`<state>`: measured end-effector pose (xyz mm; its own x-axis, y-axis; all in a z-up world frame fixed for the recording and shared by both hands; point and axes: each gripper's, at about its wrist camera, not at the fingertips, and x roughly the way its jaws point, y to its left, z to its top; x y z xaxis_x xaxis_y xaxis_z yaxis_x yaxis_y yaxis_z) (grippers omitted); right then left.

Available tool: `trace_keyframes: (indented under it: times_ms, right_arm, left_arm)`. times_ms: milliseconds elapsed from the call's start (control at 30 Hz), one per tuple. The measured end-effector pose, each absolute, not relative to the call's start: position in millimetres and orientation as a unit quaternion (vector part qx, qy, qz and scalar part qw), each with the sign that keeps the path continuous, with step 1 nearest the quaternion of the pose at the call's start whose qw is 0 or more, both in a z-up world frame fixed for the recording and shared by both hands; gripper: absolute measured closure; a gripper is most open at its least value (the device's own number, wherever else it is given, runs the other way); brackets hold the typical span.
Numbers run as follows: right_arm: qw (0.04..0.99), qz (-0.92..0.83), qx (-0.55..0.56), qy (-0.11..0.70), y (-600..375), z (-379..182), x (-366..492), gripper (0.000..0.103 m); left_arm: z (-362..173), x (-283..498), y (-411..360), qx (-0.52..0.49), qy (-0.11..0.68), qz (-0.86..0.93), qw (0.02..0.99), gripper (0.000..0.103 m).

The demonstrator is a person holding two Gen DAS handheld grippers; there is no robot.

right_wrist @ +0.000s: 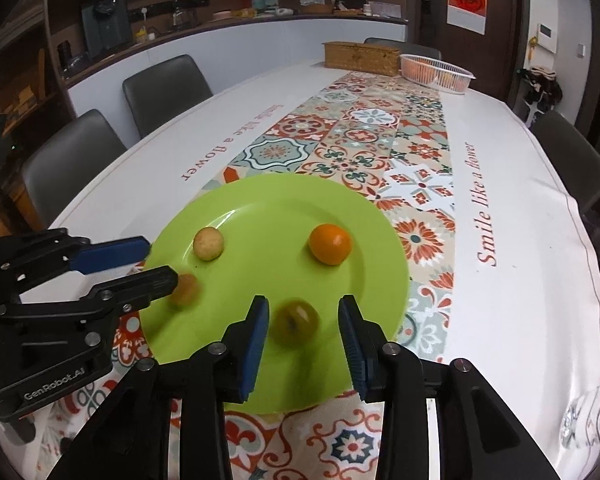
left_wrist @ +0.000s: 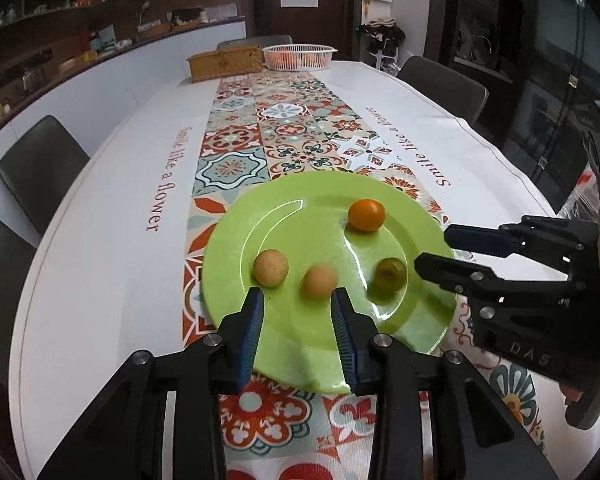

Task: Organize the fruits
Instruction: 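Carry both fruits onto the green plate and open both tools, then withdraw both open tools from the plate back toward the remaining fruits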

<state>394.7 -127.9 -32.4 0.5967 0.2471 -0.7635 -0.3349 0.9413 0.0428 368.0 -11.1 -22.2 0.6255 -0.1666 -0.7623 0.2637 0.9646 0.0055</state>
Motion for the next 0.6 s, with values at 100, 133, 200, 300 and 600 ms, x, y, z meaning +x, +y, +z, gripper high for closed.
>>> trace_keyframes:
  times_ms: [100,133,200,300,600]
  right_arm:
    - [0.895,0.158,-0.05,0.414,-132,-27,386,0.066]
    - [0.896,0.156,-0.049,0.412,-133,-25,382,0.066]
    - [0.899,0.158,-0.049,0.404,-134,-18,371,0.066]
    - [0.906,0.162,-0.053,0.387,-134,-7,352,0.066]
    - [0.925,0.162,-0.049,0.34,-136,28,296,0.056]
  left_arm:
    - [-16,357,-7,0.049,0.414,-0.118,0.901,0.068]
    - [-14,351,-5,0.044,0.41,-0.118,0.904,0.067]
    - [-8,339,-3,0.038,0.401,-0.118,0.908,0.064]
    - [3,318,-2,0.038,0.383,-0.116,0.916,0.061]
    - [43,258,-5,0.051,0.323,-0.117,0.938,0.048]
